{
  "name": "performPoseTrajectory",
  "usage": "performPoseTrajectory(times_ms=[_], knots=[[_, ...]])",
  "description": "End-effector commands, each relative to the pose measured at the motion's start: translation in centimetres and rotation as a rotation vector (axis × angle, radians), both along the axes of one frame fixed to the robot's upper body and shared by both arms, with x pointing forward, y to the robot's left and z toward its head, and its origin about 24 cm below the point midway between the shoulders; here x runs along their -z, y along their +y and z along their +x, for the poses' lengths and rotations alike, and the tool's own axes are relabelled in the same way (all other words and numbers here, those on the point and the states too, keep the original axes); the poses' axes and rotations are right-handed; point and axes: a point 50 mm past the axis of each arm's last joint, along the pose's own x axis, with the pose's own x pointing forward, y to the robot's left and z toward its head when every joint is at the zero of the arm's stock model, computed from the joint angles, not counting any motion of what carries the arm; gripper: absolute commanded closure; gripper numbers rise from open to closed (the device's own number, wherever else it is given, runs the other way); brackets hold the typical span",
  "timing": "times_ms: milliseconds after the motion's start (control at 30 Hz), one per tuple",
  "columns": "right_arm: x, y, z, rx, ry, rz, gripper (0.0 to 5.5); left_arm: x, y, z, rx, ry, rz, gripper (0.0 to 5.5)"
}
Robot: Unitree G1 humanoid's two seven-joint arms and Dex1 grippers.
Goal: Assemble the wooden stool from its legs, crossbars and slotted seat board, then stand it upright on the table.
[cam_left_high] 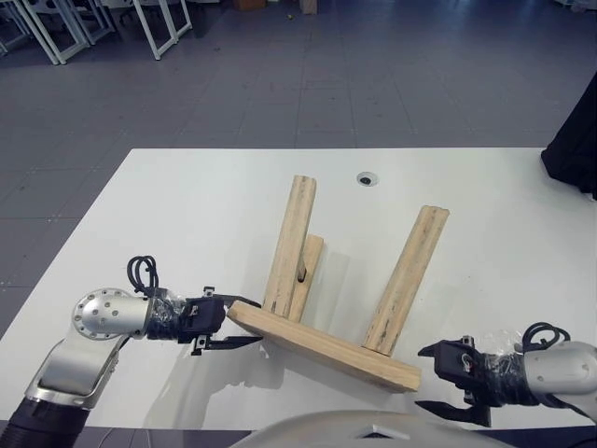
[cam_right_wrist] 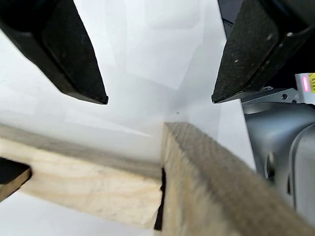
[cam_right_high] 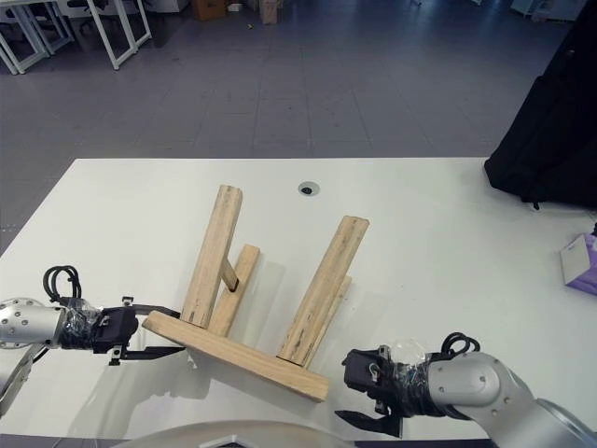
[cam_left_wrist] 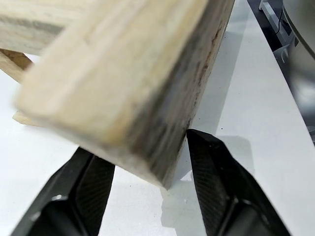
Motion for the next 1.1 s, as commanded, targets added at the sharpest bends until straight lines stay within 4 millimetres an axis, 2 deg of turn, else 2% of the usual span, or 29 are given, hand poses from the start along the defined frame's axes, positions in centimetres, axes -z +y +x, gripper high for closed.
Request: performPoseTrajectory(times_ms=[33,133,200,367,500,633,767,1000,1100], knots=[[-1.1,0.6,1.0,-0.012,-0.021,0.054,1.59,-0.2,-0.2,0.0,-0.005,-0.005,0.001,3.61],[-2.2,1.0,1.3,-0.042,-0.012,0.110,1.59,-0.3,-0.2,0.0,-0.034,-0.012,-0.013,3.94],[-2.6,1.4,2.2,0.006,-0.089,0.159,1.59,-0.4,-0.3,0.0,-0.032,-0.015,-0.018,4.10],[-1.5,1.4,4.5,0.089,-0.182,0.157,1.59,-0.3,-0.3,0.4,-0.011,-0.028,-0.009,4.18],[-0.6,1.4,6.2,0.068,-0.213,0.145,1.59,-0.1,-0.5,0.8,0.023,-0.031,0.002,4.18],[-0.7,1.3,8.2,0.002,-0.272,0.139,1.59,-0.2,-0.6,1.3,0.051,-0.035,0.009,4.18],[-0.8,1.7,7.8,-0.071,-0.196,0.196,2.37,-0.4,-0.8,2.0,0.056,-0.057,0.008,4.18],[-0.8,1.2,8.1,-0.074,-0.168,0.222,3.57,-0.4,-1.0,2.3,0.055,-0.054,-0.006,4.18],[-1.7,0.9,7.9,-0.090,-0.085,0.270,3.94,-1.2,-1.4,2.7,-0.016,0.031,-0.110,4.18]])
